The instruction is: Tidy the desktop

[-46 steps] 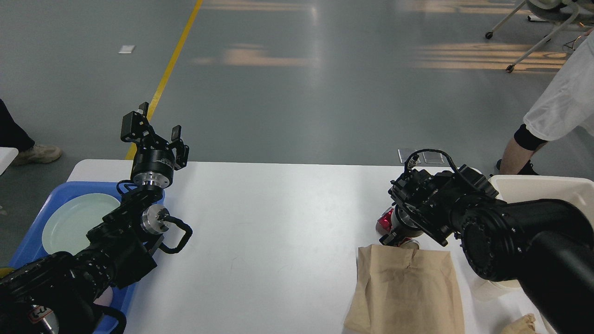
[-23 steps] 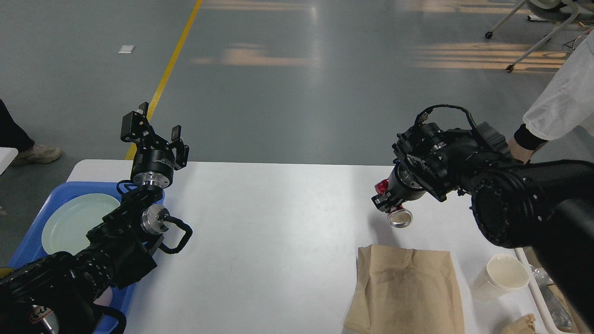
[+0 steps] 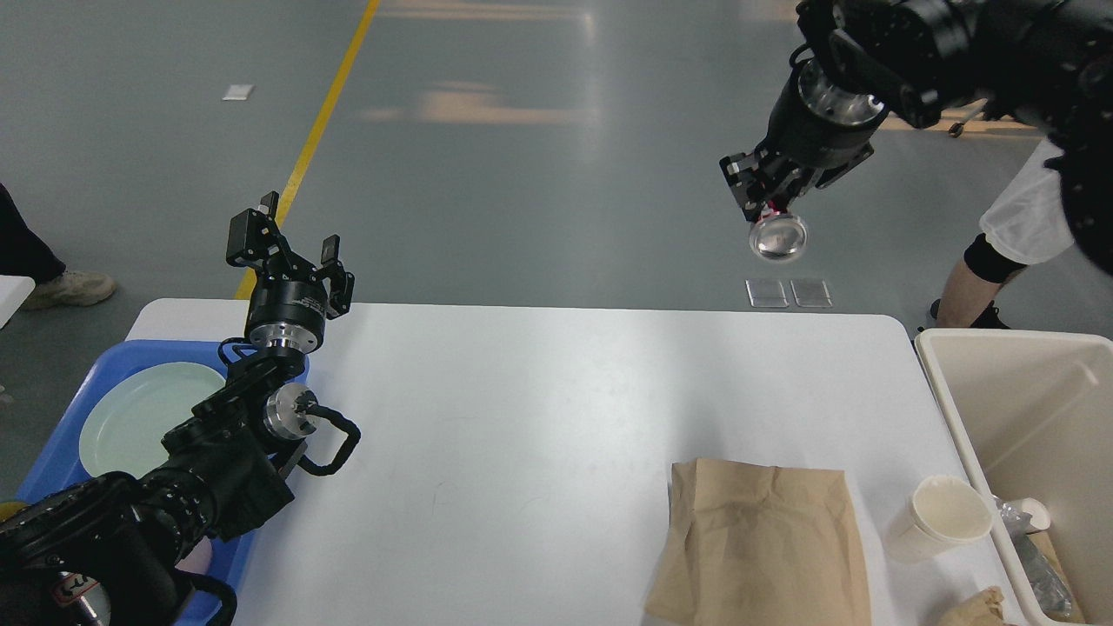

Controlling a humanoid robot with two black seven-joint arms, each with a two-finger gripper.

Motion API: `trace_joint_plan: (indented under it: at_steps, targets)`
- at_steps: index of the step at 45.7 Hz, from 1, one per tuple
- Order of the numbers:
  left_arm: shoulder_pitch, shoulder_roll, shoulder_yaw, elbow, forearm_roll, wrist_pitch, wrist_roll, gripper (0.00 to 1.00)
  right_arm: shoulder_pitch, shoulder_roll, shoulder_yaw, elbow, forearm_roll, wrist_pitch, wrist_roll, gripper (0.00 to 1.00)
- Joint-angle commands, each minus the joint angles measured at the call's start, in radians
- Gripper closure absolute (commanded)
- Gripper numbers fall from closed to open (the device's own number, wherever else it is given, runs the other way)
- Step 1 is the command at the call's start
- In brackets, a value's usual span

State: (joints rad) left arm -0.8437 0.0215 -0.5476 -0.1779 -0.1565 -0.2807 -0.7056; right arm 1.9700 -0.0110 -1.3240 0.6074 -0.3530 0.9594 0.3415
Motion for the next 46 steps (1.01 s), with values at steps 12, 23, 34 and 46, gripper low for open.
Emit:
trace_joint_plan:
  at_steps: [12, 23, 34, 46]
  targets:
    - [0.0, 0.0, 0.0, 0.0, 0.0, 0.0, 0.0, 0.04, 0.115, -0.161, -0.092, -0.015, -0.003, 0.001, -0.006, 1.0]
    - [0.0, 0.0, 0.0, 0.0, 0.0, 0.0, 0.0, 0.04, -0.049, -0.378, -0.192, -0.106, -0.015, 0.001, -0.01, 1.0]
    - [0.0, 0.0, 0.0, 0.0, 0.0, 0.0, 0.0, 0.04, -0.221, -0.607, -0.195, -0.166, -0.023, -0.008, -0.015, 1.0]
    - [0.0, 0.0, 0.0, 0.0, 0.0, 0.0, 0.0, 0.04, -0.499, -0.739, -0.161, -0.207, 0.002, -0.303, -0.015, 1.0]
